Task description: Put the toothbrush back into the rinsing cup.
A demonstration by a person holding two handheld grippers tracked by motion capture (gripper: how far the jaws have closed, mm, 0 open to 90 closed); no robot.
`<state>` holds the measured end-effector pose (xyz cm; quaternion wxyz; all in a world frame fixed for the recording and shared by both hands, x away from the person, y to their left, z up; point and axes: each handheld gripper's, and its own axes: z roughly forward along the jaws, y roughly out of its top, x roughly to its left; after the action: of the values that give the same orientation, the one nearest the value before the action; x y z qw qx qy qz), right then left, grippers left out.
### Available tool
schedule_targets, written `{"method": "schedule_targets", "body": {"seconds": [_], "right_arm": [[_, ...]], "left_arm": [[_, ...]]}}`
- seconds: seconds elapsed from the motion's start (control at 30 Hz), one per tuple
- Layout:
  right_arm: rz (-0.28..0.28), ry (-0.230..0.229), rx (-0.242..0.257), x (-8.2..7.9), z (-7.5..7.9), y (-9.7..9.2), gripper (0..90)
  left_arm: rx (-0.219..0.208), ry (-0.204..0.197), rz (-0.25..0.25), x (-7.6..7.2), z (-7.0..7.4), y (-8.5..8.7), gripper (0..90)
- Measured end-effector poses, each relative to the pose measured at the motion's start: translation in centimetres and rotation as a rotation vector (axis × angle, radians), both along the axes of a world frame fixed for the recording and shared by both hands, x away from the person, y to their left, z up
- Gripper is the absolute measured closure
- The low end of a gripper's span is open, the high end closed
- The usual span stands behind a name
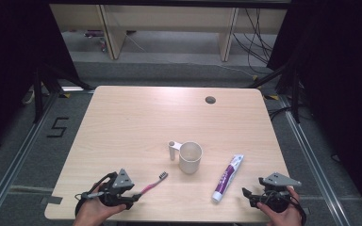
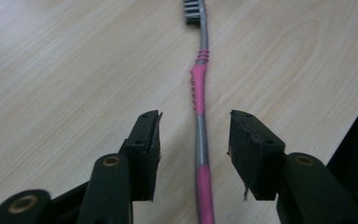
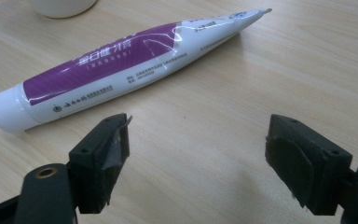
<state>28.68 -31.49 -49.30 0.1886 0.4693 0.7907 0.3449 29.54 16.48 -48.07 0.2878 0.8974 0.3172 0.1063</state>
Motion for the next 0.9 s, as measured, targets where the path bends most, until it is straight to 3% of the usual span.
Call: {"method": "schedule_targets", "body": {"seconds": [0.07,0.1,0.13,0.27,0.3,0.57,0.63,0.8,0.9], "right_arm": [[0.025,-0.013,0.009,0.2,-0.2,0.0,22.8],[-0.005,0.025,0.036,-0.1,-0.1,0.3,22.9],[0.022,-0.013,0.008,0.1,-0.2,0.1,23.0],[0.021,-0.019,-0.004,0.1,-0.2,0.1,23.1],[0.001,0.014,0.029,-0.1,-0.2,0.3,23.2],[0.006,0.030,0.033,-0.1,-0.2,0.4,23.5],[0.008,0.028,0.032,-0.1,-0.2,0.4,23.6],[0.000,0.038,0.038,-0.1,-0.2,0.4,23.6],[0.028,0.013,0.012,0.1,-0.3,0.2,23.7]], "left_arm": [[0.035,0.002,-0.024,0.3,-0.1,-0.5,57.2],[0.040,0.009,-0.021,0.4,-0.1,-0.7,58.2],[0.059,0.000,-0.033,0.6,-0.1,-0.9,60.7],[0.086,0.010,-0.052,1.0,-0.1,-1.3,63.9],[0.099,0.011,-0.060,1.1,-0.2,-1.4,64.9],[0.150,0.053,-0.103,1.7,-0.1,-2.4,68.9],[0.181,0.071,-0.131,1.9,0.0,-2.6,69.4],[0.192,0.092,-0.135,2.2,0.0,-3.0,70.9],[0.199,0.095,-0.137,2.5,0.0,-3.1,71.2]]}}
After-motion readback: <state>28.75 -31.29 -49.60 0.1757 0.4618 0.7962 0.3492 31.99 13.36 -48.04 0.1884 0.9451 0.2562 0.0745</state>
